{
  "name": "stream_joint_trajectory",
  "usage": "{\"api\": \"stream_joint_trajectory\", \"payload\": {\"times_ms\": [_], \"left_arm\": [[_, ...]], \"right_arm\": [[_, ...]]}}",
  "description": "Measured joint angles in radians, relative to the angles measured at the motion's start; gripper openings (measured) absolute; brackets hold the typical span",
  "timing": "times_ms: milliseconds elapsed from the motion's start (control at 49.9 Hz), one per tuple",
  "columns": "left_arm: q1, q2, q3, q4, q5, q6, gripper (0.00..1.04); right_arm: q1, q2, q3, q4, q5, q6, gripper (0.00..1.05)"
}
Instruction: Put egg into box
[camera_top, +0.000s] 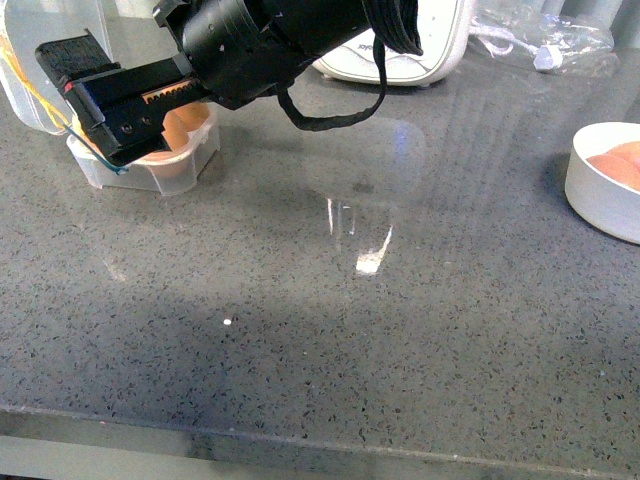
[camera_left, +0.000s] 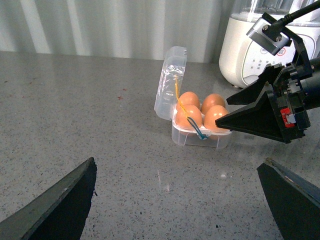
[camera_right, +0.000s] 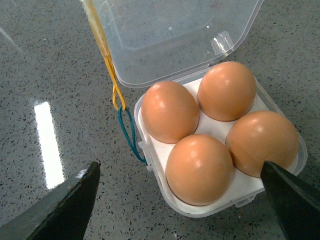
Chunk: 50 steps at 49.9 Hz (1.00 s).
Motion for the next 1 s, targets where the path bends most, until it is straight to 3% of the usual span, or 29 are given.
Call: {"api": "stream_joint_trajectory", "payload": {"times_ms": [220, 421, 761, 841, 941, 1001], "left_arm": [[0.0, 0.0, 0.0, 0.0, 0.0, 0.0, 0.98], [0.0, 0.0, 0.0, 0.0, 0.0, 0.0, 0.98], [0.0, 0.0, 0.0, 0.0, 0.0, 0.0, 0.98], [0.0, 0.0, 0.0, 0.0, 0.0, 0.0, 0.98], [0.0, 0.0, 0.0, 0.0, 0.0, 0.0, 0.98], [0.0, 0.0, 0.0, 0.0, 0.0, 0.0, 0.98]], "right_arm": [[-0.011, -0.099, -0.071, 0.074, 0.008, 0.007, 0.97], [-0.101, -0.285, -0.228, 0.143, 0.156, 0.019, 0.97], [-0.476, -0.632, -0.65, 0.399, 0.449, 0.057, 0.97], [-0.558, -0.702, -0.71, 0.412, 0.445, 0.067, 0.97], [-0.618, -0.779, -0.824, 0.573, 0.461, 0.138, 0.85], [-0.631, -0.887, -0.944, 0.634, 0.462, 0.178, 0.71]]}}
